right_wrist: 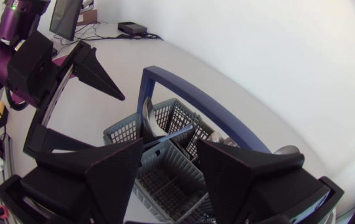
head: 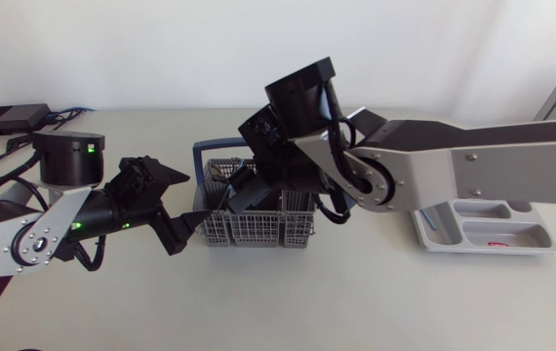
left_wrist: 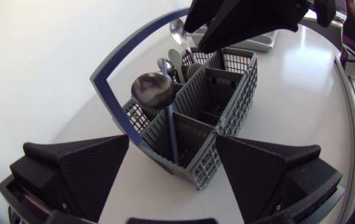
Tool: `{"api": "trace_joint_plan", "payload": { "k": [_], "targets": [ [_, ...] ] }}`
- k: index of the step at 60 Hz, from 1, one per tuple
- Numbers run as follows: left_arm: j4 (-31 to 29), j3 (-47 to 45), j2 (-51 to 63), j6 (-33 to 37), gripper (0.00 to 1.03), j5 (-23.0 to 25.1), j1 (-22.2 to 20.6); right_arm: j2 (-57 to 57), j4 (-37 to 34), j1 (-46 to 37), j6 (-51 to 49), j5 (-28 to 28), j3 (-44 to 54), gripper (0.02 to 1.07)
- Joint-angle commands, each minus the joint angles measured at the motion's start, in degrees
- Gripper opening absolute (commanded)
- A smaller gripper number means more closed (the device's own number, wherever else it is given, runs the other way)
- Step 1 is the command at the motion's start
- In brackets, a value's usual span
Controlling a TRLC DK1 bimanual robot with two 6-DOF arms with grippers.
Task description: Sort the cutlery from the basket into the organizer compartments.
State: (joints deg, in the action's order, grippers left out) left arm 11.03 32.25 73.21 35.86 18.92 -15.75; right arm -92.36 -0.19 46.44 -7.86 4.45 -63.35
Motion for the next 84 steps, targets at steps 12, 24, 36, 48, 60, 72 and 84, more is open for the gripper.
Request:
{"api": "trace_joint_plan", "payload": {
  "k": [12, 24, 36, 48, 60, 72, 84],
  "targets": [
    [-0.3, 2.82, 3.08, -2.37, 0.96, 3.23, 1.16, -5.55, 1.33, 1.99, 1.62, 0.03, -4.32, 0.61],
    [-0.66, 3.52, 4.13, -2.81, 0.96, 4.37, 1.69, -8.54, 1.77, 2.08, 1.53, 0.03, -6.78, 0.57],
    [-0.66, 3.61, 5.28, -2.72, 0.96, 5.16, 2.74, -11.79, 1.94, 2.43, 1.27, -0.58, -9.33, 0.5],
    [-0.3, 3.43, 6.24, -2.63, 0.96, 6.66, 3.88, -14.43, 1.94, 2.96, 0.83, -1.2, -11.18, 0.43],
    [-0.13, 3.52, 6.68, -2.63, 0.96, 6.75, 3.79, -16.45, 1.94, 2.96, 0.47, -1.46, -12.59, 0.26],
    [0.14, 3.43, 7.12, -2.72, 0.96, 7.01, 3.71, -16.8, 3.0, 2.52, 0.12, -2.6, -12.23, 0.13],
    [0.75, 3.52, 7.65, -2.72, 0.96, 7.01, 3.79, -15.13, 5.81, 2.34, -0.14, -4.45, -9.68, 0.08]
  ]
}}
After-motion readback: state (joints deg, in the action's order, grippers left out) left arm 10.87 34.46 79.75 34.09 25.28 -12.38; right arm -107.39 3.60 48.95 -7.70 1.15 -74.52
